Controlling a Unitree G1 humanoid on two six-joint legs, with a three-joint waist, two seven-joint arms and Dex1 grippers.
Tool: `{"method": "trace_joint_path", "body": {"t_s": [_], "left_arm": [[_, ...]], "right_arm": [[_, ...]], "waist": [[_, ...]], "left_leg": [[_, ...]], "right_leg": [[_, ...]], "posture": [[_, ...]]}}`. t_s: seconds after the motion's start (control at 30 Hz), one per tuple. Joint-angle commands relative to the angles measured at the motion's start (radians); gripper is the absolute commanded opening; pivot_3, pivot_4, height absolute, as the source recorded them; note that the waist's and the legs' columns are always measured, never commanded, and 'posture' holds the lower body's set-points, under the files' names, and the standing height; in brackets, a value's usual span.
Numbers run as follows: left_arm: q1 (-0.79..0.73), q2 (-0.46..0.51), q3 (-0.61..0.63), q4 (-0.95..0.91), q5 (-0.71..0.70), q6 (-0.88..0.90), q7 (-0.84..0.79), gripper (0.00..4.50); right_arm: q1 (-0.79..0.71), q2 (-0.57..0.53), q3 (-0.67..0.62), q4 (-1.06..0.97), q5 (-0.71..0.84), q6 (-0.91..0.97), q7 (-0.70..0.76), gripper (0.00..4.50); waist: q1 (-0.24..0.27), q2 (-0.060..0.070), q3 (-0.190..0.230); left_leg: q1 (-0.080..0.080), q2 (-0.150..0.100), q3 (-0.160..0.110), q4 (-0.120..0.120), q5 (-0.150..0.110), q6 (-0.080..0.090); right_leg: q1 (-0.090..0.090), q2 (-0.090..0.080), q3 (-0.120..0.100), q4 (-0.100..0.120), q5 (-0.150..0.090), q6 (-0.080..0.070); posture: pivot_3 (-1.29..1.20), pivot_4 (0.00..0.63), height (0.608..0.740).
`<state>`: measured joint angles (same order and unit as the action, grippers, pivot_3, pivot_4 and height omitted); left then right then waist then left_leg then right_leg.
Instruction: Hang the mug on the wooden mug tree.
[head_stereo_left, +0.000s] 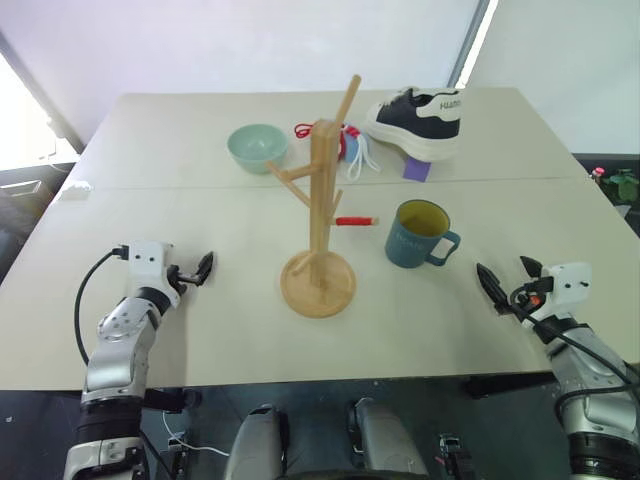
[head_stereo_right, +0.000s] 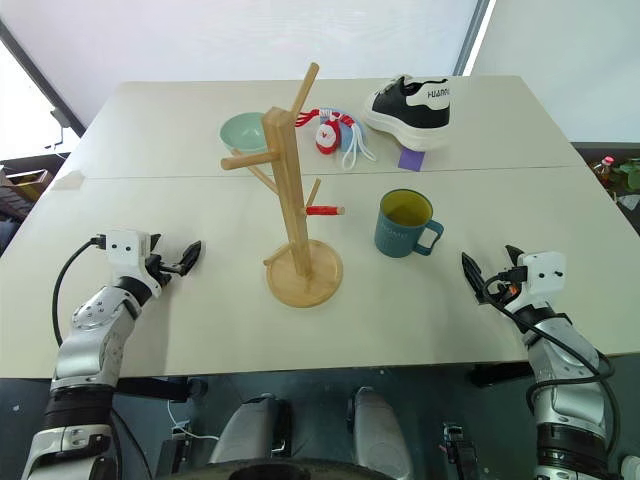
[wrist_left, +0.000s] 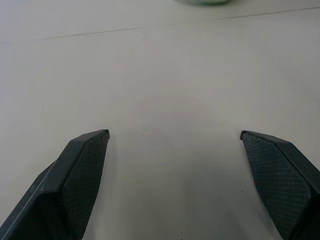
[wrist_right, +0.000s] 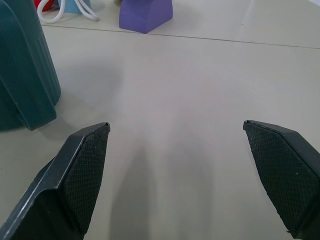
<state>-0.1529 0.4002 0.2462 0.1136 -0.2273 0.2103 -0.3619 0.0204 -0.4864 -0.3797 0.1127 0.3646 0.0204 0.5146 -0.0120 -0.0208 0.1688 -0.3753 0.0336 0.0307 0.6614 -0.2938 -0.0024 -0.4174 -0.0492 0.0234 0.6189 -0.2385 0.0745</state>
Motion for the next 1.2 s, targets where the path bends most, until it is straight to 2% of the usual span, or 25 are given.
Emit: {"method": "trace_joint_path", "body": {"t_s": [0.03, 0.33, 0.43, 0.73, 1.03, 1.2], "left_arm": [[-0.013, 0.0, -0.001, -0.036, 0.002, 0.0, 0.01, 4.5], [0.003, 0.009, 0.002, -0.066, -0.01, 0.029, 0.001, 4.5], [0.035, 0.019, 0.001, -0.096, -0.031, 0.013, -0.054, 4.5], [0.211, 0.062, -0.108, -0.306, -0.136, -0.103, -0.395, 4.5], [0.324, 0.09, -0.237, -0.454, -0.2, -0.129, -0.584, 4.5], [0.331, 0.097, -0.269, -0.475, -0.194, -0.154, -0.613, 4.5]], "right_arm": [[-0.002, 0.003, -0.014, -0.018, 0.0, -0.019, -0.005, 4.44], [0.025, 0.007, -0.009, -0.063, 0.002, -0.009, -0.006, 4.44], [0.048, -0.002, -0.017, -0.088, 0.007, -0.007, 0.002, 4.44], [0.102, -0.009, 0.041, -0.169, 0.004, -0.015, 0.082, 4.44], [0.129, 0.051, 0.118, -0.243, -0.013, -0.025, 0.067, 4.44], [0.122, 0.071, 0.141, -0.251, -0.025, -0.03, 0.06, 4.44]], "waist": [[0.0, 0.0, 0.0], [0.0, 0.0, 0.0], [-0.001, 0.0, 0.0], [-0.001, 0.0, 0.0], [-0.001, 0.001, 0.0], [0.0, 0.001, 0.0]], "left_leg": [[0.0, 0.0, 0.0, 0.0, 0.0, 0.0], [0.0, 0.0, 0.0, 0.0, 0.0, 0.0], [0.0, 0.0, 0.0, 0.0, 0.0, 0.0], [0.0, 0.0, 0.0, 0.0, 0.0, 0.0], [-0.002, 0.0, 0.001, -0.001, 0.0, 0.0], [-0.005, -0.001, 0.001, -0.001, 0.0, 0.0]], "right_leg": [[0.0, 0.0, 0.0, 0.0, 0.0, 0.0], [0.0, 0.0, 0.0, 0.0, 0.0, 0.0], [0.0, 0.0, 0.0, 0.0, 0.0, 0.0], [-0.001, -0.004, 0.001, 0.0, 0.0, -0.001], [-0.003, -0.007, 0.001, -0.002, 0.0, -0.001], [-0.006, -0.007, 0.0, -0.002, 0.0, -0.001]], "posture": [[0.0, 0.15, 0.74], [0.0, 0.15, 0.74], [0.0, 0.15, 0.74], [0.0, 0.15, 0.74], [0.0, 0.15, 0.74], [0.0, 0.15, 0.74]]}}
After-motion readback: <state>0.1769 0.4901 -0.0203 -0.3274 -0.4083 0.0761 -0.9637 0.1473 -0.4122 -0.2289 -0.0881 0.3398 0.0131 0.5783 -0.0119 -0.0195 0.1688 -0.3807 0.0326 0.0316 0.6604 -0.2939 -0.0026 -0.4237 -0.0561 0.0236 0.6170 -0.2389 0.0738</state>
